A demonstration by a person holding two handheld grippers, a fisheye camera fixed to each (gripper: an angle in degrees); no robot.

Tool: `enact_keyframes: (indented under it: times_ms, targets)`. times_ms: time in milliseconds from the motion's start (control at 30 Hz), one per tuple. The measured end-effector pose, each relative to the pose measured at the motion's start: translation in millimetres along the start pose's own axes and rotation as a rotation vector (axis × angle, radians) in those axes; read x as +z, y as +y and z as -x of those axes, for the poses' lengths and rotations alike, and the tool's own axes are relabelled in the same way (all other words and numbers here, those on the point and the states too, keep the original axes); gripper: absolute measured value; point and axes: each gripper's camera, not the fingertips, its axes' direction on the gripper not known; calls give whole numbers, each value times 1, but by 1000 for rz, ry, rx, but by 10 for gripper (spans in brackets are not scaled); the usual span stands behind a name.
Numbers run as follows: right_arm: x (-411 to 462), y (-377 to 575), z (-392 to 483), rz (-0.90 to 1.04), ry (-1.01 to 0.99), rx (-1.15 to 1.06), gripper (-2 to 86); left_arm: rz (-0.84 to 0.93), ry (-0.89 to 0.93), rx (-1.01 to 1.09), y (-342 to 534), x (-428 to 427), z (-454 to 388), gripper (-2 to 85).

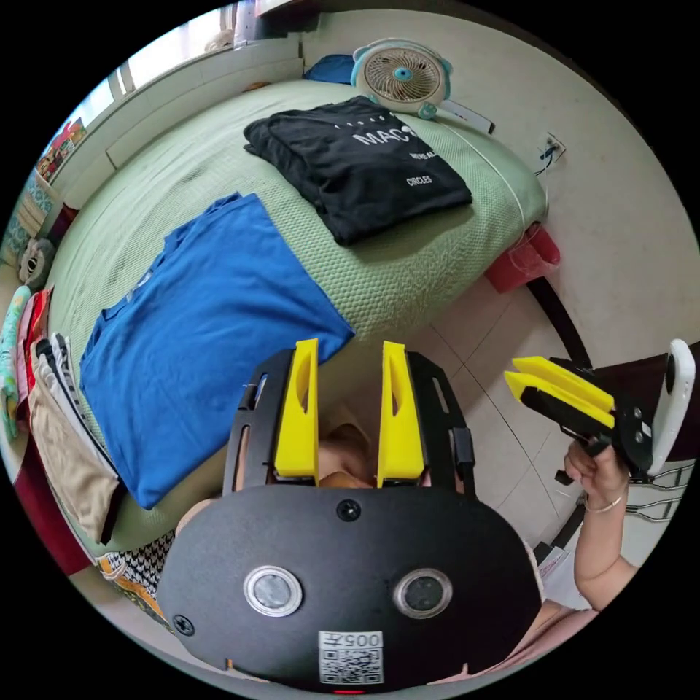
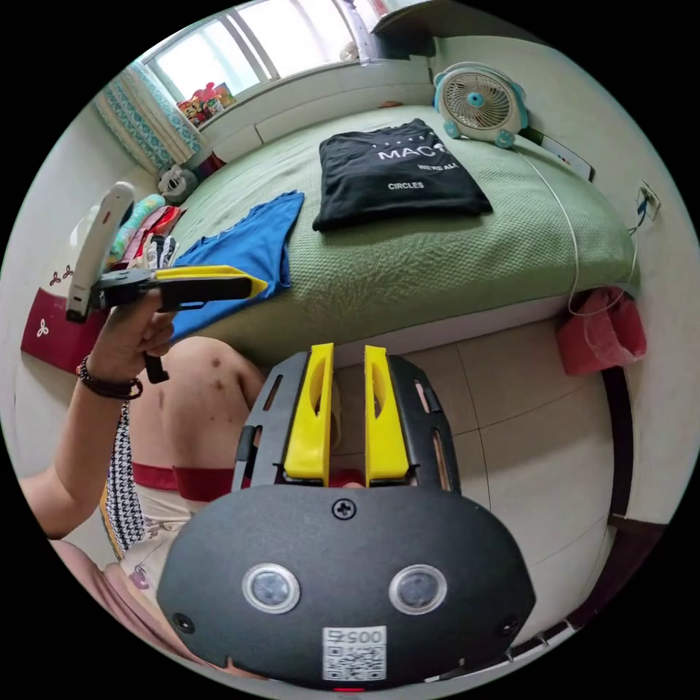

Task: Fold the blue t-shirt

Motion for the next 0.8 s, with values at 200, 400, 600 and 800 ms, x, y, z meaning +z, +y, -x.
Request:
enact_keyframes:
  times_ms: [200,400,600,800]
  targets:
    - [6,5,-32,-13,-44,67,51,69,-55,-59,-25,50,-11,133]
    - [29,-1,-45,12,-66,72,42,42,-78,-109,-31,71,-6,91]
    - [57,-18,-45,38,-92,48,48,46,-8,-144,-35,74,6,55]
    - [69,-71,-40,21,-151,-20,68,-15,80,-111,-30,53,23,47]
